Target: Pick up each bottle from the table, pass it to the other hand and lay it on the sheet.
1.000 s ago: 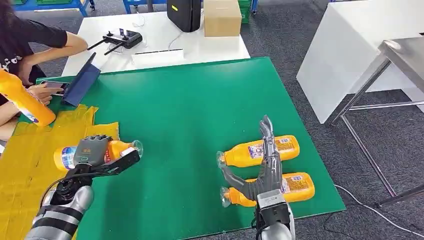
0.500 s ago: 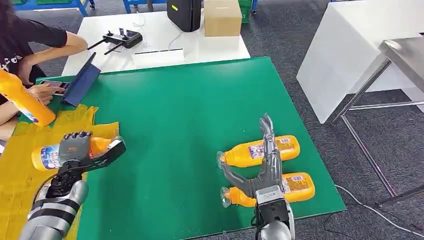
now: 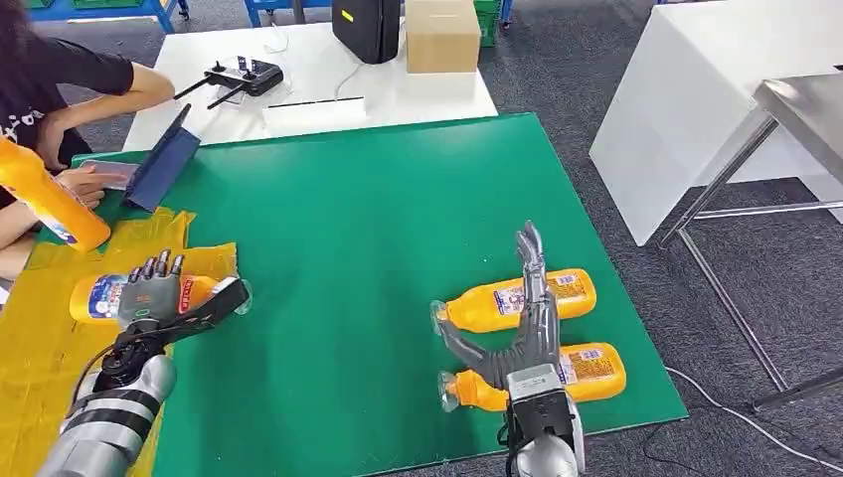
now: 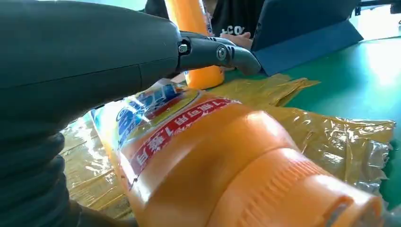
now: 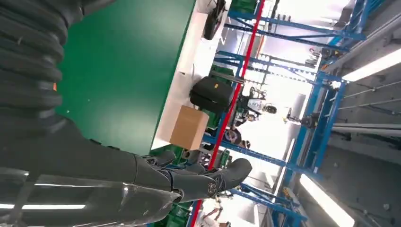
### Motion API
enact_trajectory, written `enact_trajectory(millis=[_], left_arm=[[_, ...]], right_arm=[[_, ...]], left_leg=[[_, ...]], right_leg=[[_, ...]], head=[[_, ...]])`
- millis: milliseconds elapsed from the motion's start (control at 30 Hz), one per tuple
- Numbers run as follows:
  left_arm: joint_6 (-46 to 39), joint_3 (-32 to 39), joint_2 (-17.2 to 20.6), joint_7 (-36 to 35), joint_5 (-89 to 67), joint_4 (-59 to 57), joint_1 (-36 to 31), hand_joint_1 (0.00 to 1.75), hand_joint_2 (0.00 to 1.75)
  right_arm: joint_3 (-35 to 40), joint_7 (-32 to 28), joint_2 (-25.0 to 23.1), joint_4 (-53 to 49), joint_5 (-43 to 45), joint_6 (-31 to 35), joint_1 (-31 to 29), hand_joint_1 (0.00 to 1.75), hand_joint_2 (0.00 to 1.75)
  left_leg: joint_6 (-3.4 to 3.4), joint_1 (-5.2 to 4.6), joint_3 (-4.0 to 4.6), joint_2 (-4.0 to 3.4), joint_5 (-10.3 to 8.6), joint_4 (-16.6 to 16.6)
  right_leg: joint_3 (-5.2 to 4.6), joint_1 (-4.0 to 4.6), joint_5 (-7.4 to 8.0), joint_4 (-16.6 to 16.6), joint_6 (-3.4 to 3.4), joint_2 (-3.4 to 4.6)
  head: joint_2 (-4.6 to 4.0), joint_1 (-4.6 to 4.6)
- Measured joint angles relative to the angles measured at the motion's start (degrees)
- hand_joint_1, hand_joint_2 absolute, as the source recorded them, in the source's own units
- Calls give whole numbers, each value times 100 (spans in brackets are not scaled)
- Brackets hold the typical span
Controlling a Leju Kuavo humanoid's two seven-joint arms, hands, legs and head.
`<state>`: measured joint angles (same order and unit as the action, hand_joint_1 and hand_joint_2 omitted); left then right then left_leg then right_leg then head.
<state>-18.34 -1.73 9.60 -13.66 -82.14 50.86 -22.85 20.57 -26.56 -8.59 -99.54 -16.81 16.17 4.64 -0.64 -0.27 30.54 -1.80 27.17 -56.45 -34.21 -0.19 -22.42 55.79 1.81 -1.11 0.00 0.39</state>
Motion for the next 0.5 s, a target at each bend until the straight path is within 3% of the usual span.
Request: enact_trajectory(millis=[300, 500], left_arm=[[-11, 7, -101, 599, 726, -72, -18, 0, 175], [-653, 7, -300, 2202, 2603, 630, 478, 0, 175]], right_arm=[[0, 37, 0, 44, 0, 7, -4, 0, 175], [0, -44, 17, 114, 0, 118, 12, 0, 175]], left_leg=[[0, 0, -2, 2, 0, 0], [0, -1, 0, -1, 1, 0]], right_leg=[[4, 0, 0, 0, 0, -1], [1, -1, -1, 0, 0, 0]], head=[[0, 0], [0, 0]])
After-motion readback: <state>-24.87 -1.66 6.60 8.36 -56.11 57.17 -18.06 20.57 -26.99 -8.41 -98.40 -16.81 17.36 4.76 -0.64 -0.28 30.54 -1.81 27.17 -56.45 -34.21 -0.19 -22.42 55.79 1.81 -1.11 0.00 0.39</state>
